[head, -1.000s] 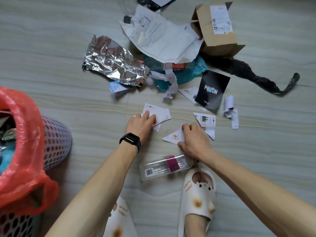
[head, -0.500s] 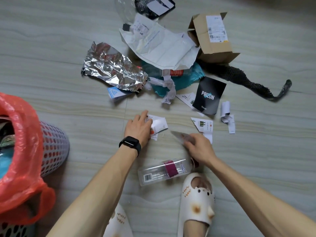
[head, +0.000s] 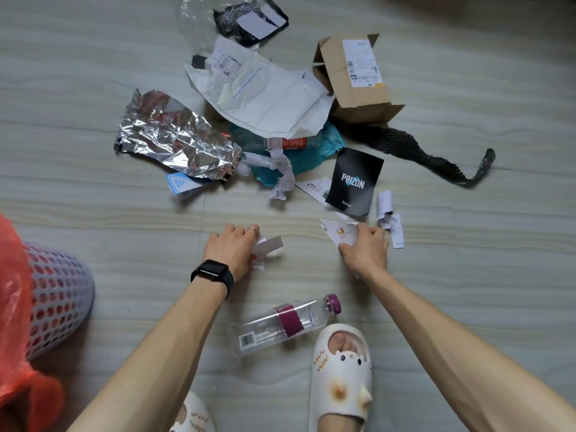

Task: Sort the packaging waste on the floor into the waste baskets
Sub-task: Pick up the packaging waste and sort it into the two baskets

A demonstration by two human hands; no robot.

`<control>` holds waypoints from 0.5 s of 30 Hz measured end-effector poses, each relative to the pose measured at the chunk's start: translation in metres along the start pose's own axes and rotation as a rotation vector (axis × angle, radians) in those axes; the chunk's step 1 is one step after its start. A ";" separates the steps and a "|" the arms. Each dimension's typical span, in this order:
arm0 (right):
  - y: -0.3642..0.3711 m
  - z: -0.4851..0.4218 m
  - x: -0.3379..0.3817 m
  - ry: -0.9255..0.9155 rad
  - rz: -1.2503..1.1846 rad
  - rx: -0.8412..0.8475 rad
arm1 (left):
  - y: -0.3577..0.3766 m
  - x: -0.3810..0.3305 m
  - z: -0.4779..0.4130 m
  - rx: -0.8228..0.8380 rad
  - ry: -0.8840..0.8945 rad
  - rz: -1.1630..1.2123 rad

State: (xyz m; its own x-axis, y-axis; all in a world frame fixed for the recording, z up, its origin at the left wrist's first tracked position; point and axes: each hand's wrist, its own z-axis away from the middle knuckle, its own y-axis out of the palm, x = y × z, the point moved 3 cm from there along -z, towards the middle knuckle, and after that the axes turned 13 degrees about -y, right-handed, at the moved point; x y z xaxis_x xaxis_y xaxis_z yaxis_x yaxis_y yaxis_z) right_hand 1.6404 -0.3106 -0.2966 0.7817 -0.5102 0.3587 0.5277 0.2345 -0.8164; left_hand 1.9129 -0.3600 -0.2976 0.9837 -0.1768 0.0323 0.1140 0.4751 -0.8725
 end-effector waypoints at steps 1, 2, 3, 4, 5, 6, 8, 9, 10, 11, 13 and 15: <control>-0.001 0.000 0.000 0.012 -0.013 -0.005 | -0.001 0.000 0.002 -0.015 0.004 -0.005; -0.002 -0.001 -0.001 0.033 -0.043 -0.011 | -0.001 -0.001 0.006 -0.034 0.006 -0.016; -0.004 0.000 -0.001 0.064 -0.082 -0.015 | -0.002 -0.002 0.010 -0.050 0.007 -0.042; -0.005 0.001 -0.002 0.090 -0.112 -0.021 | -0.002 -0.003 0.014 -0.061 0.015 -0.082; -0.006 0.002 -0.003 0.098 -0.122 -0.021 | -0.001 -0.003 0.018 -0.072 0.027 -0.121; -0.006 0.005 -0.003 0.084 -0.114 -0.021 | 0.002 -0.004 0.023 -0.088 0.044 -0.155; -0.005 0.010 -0.003 0.027 -0.079 -0.016 | 0.006 -0.004 0.028 -0.099 0.079 -0.202; -0.004 0.013 -0.003 0.011 -0.067 -0.008 | 0.010 -0.005 0.028 -0.144 0.105 -0.195; -0.003 0.016 -0.005 0.004 -0.063 0.004 | 0.010 -0.005 0.028 -0.168 0.127 -0.184; -0.003 0.020 -0.008 0.007 -0.071 0.017 | 0.008 -0.005 0.029 -0.180 0.139 -0.174; -0.006 0.027 -0.016 0.020 -0.123 0.035 | 0.006 -0.006 0.033 -0.110 0.128 -0.158; -0.014 0.034 -0.024 0.025 -0.190 0.023 | 0.006 -0.002 0.031 -0.060 0.073 -0.164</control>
State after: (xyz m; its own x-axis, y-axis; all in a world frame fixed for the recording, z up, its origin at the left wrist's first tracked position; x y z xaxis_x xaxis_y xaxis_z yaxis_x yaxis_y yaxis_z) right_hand 1.6254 -0.2729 -0.2784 0.6590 -0.5676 0.4934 0.6724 0.1507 -0.7247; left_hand 1.9158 -0.3299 -0.2877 0.9397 -0.3106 0.1432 0.2615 0.3826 -0.8861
